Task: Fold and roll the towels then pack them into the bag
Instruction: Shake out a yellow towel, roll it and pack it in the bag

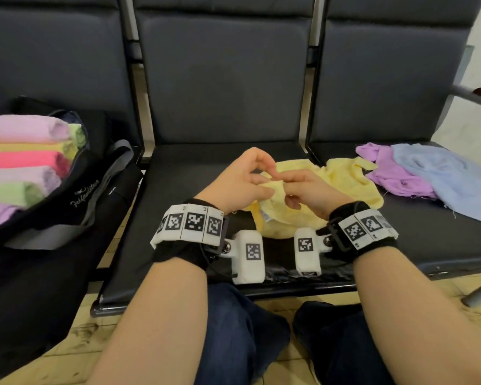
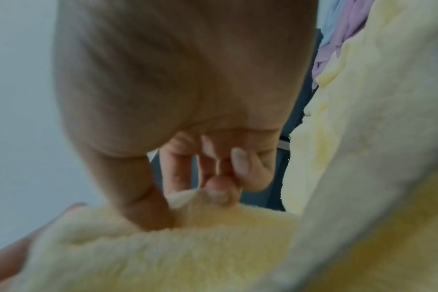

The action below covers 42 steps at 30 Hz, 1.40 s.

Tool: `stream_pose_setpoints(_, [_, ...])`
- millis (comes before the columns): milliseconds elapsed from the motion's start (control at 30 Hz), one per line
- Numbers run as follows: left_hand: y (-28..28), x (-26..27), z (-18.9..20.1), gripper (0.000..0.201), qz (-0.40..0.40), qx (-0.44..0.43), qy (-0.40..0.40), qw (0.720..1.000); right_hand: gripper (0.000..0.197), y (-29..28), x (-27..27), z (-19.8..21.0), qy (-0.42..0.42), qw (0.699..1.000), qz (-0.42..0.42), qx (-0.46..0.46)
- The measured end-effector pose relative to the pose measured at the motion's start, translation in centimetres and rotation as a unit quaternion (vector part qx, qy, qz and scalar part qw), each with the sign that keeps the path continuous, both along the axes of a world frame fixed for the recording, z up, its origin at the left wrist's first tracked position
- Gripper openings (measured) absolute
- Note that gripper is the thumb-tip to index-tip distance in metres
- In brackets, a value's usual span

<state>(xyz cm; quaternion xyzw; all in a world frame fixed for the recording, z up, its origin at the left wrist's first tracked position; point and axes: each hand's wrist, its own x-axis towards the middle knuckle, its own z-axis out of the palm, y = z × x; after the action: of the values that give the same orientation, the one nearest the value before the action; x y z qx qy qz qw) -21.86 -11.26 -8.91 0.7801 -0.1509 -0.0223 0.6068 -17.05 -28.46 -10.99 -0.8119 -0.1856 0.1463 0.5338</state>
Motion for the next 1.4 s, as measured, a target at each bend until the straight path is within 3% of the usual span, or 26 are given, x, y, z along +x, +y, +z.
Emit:
stream_pose_setpoints(133, [1.5, 0.6, -0.9, 0.037, 0.115, 0.055, -0.03, 0.991, 0.011, -0.5, 0.4, -0.6, -0.085, 0.992, -0.074, -0.051])
stream_pose_setpoints(333, [1.5, 1.7, -1.6, 0.014, 0.234, 0.19, -0.091, 0.949, 0.01, -1.6, -0.2, 0.1, -0.088, 0.994, -0.044, 0.039])
stream_pose_setpoints(433, [1.4, 1.5, -1.4, 0.011, 0.282, 0.112, -0.15, 0.941, 0.006, -1.7, -0.1, -0.3, -0.125, 0.99, -0.064, -0.032])
stream_pose_setpoints(533, [1.5, 1.5, -1.0, 0.013, 0.331, 0.021, -0.195, 0.923, 0.008, -2.4, 0.7, -1.4, -0.182, 0.966, -0.103, -0.151])
stream_pose_setpoints(633, [2.2, 1.5, -0.9, 0.021, 0.383, -0.103, -0.158, 0.904, 0.015, -3.6, 1.7, -2.2, -0.244, 0.924, -0.16, -0.245])
stream_pose_setpoints(733, [2.1, 1.5, -1.2, 0.021, 0.39, -0.186, -0.098, 0.897, 0.023, -4.3, 1.9, -2.2, -0.281, 0.884, -0.282, -0.246])
stream_pose_setpoints(867, [2.0, 2.4, -1.6, 0.018, 0.433, -0.264, -0.096, 0.857, 0.007, -4.3, 1.8, -1.8, -0.361, 0.831, -0.385, -0.176])
stream_pose_setpoints(900, [2.2, 2.5, -1.5, 0.017, 0.452, -0.269, -0.112, 0.843, 0.003, -4.3, 1.7, -1.5, -0.378, 0.836, -0.368, -0.149])
stream_pose_setpoints(967, [2.5, 2.6, -1.4, 0.019, 0.488, -0.247, -0.147, 0.824, 0.017, -4.0, 1.0, -0.9, -0.362, 0.889, -0.273, -0.072])
stream_pose_setpoints(1033, [2.5, 2.6, -1.4, 0.02, 0.512, -0.207, -0.176, 0.815, 0.029, -3.0, -0.4, -0.1, -0.258, 0.955, -0.145, -0.019])
stream_pose_setpoints(1100, [2.4, 2.6, -1.5, 0.021, 0.519, -0.185, -0.185, 0.814, 0.026, -2.3, -1.1, 0.2, -0.162, 0.985, -0.046, -0.041])
stream_pose_setpoints(1233, [2.4, 2.6, -1.7, 0.019, 0.511, -0.181, -0.154, 0.826, 0.008, -2.2, -1.4, -0.3, -0.008, 0.997, 0.028, -0.07])
stream_pose_setpoints(1400, [2.1, 2.4, -1.8, 0.007, 0.5, -0.161, -0.156, 0.837, 0.01, -2.8, -1.5, -0.4, -0.015, 0.994, 0.056, -0.088])
